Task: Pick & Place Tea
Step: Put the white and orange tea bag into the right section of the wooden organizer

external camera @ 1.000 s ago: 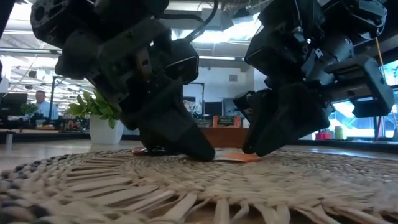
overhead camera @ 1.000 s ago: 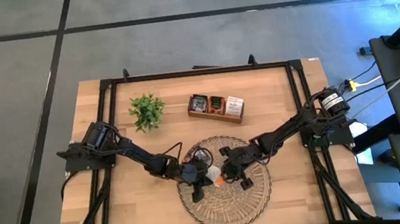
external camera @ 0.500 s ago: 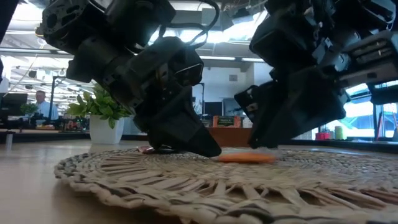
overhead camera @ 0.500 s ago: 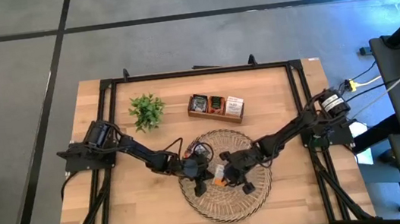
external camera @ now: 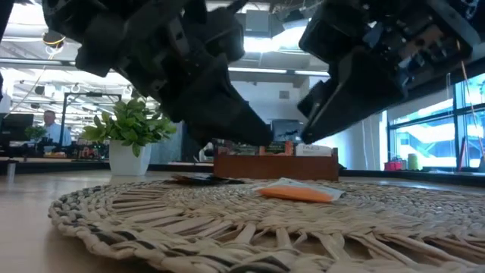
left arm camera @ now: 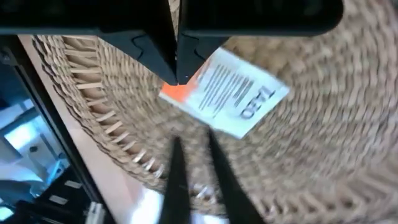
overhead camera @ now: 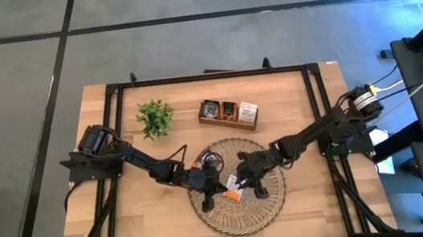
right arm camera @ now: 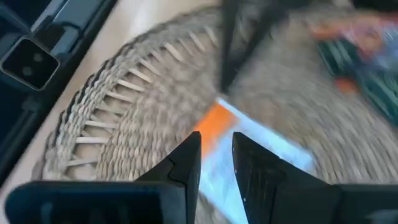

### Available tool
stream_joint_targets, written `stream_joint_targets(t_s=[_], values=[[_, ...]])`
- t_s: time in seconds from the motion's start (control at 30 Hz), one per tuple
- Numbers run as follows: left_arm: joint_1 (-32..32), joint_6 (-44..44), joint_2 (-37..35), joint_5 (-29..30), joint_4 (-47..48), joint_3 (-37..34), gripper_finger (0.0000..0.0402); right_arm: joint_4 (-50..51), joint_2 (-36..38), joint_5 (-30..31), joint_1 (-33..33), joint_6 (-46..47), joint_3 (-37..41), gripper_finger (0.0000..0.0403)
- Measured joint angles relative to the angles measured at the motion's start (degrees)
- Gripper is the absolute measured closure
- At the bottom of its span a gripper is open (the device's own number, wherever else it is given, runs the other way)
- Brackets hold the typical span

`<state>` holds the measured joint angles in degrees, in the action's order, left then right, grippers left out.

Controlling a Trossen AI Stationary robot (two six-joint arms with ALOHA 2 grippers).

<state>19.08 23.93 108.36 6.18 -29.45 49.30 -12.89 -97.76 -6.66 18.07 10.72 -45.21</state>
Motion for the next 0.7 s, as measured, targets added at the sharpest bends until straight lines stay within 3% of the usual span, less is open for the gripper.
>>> stream_joint_targets(t_s=[0.2, 0.43, 0.7], values=[[0.8, -3.0, 1.2, 0.6, 0.4, 1.8, 0.0400, 9.0, 3.9, -4.4, -1.1, 7.3, 0.0, 0.0308], [1.0, -10.7, 2.5, 0.3, 4.6, 5.4, 0.0400, 11.2, 3.3, 0.9, -1.7, 13.9, 0.0, 0.0304], [1.0, -12.3, 2.6, 0.2, 4.6, 5.4, 0.0400, 10.2, 2.1, 1.1, -2.0, 21.6, 0.0, 0.0229]])
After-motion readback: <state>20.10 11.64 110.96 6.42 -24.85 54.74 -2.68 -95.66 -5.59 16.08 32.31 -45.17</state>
